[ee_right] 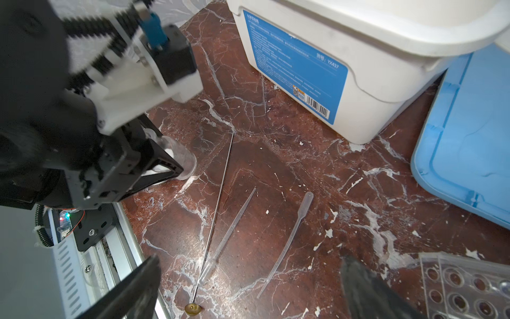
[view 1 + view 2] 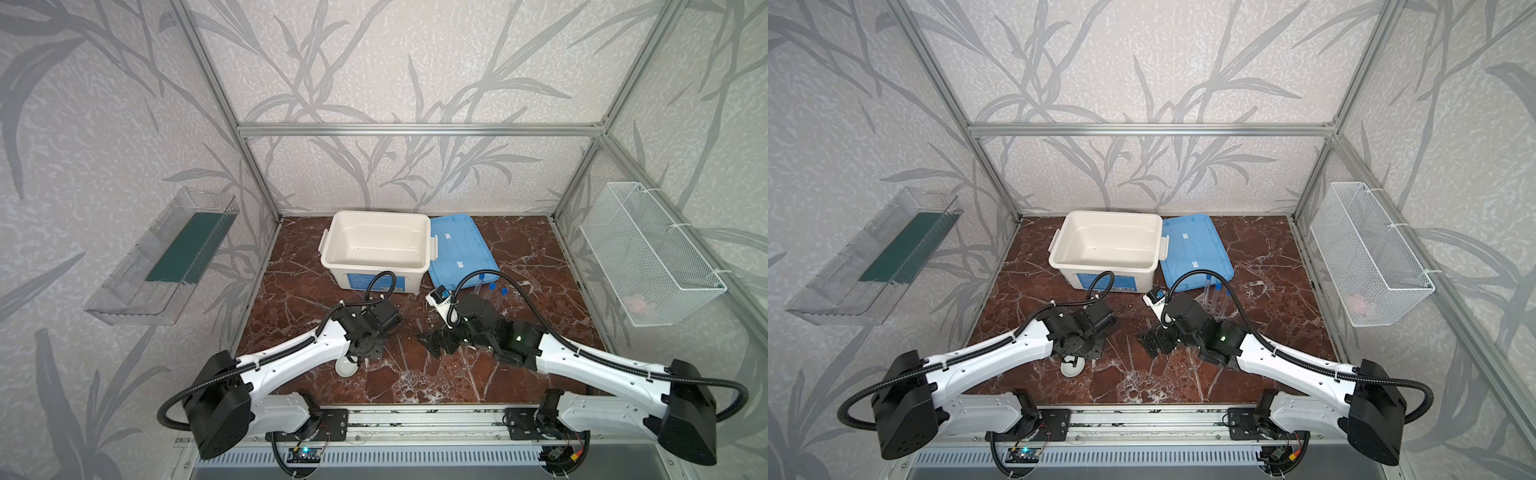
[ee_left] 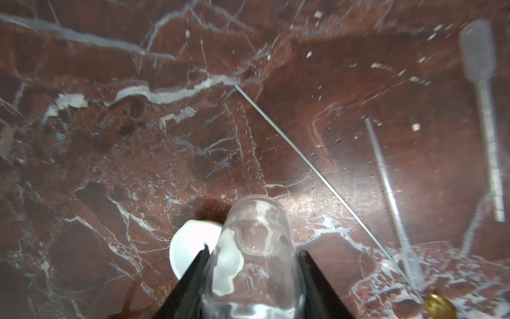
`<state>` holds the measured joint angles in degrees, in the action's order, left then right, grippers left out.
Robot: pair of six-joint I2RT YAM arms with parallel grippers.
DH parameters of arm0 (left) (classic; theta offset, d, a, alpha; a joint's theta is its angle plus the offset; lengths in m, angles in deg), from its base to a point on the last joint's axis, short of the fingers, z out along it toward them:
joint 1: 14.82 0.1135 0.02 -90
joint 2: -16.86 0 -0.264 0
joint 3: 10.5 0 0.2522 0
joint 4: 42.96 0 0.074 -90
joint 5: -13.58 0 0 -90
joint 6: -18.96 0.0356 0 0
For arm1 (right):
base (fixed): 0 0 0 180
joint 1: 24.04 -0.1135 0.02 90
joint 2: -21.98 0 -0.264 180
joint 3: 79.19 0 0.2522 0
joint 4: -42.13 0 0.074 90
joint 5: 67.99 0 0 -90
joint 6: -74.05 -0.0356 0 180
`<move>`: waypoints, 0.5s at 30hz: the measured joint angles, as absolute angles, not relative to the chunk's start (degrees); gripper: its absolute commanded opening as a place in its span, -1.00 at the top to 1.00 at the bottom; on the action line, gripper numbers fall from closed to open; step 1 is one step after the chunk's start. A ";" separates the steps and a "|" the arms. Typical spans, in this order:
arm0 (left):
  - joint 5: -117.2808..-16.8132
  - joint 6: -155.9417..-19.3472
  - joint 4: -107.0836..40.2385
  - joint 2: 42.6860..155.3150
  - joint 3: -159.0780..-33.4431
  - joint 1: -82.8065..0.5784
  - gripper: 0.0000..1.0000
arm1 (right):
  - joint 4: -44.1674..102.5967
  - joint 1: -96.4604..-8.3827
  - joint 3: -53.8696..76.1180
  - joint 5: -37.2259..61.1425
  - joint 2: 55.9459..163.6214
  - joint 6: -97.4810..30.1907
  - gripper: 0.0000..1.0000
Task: Organize the chemistry lab equipment
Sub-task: 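Grasp the small glass jar with the left gripper and lift it, then carry the jar over the bin with the left gripper while the right gripper follows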
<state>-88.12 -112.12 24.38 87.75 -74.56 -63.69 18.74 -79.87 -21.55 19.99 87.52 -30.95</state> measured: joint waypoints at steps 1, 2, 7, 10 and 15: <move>-88.54 -111.79 24.95 86.81 -75.96 -63.66 0.30 | 18.82 -79.87 -21.44 20.21 87.35 -30.93 -0.99; -88.93 -111.33 25.82 85.91 -77.73 -63.53 0.30 | 19.04 -79.87 -21.18 20.62 87.15 -30.95 -0.98; -91.14 -107.42 29.95 85.81 -89.62 -61.65 0.31 | 19.57 -79.87 -17.75 23.33 87.13 -31.19 -0.98; -91.73 -103.97 30.78 88.08 -98.41 -58.05 0.31 | 20.79 -79.87 -14.16 24.78 88.11 -31.26 -0.98; -90.46 -97.91 31.09 96.43 -113.73 -49.28 0.31 | 22.12 -78.95 -7.50 26.39 92.07 -31.58 -0.98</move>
<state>-90.46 -97.91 31.09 96.43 -113.73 -49.28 22.12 -78.95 -7.50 26.39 92.07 -31.58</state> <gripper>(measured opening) 0.470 0.991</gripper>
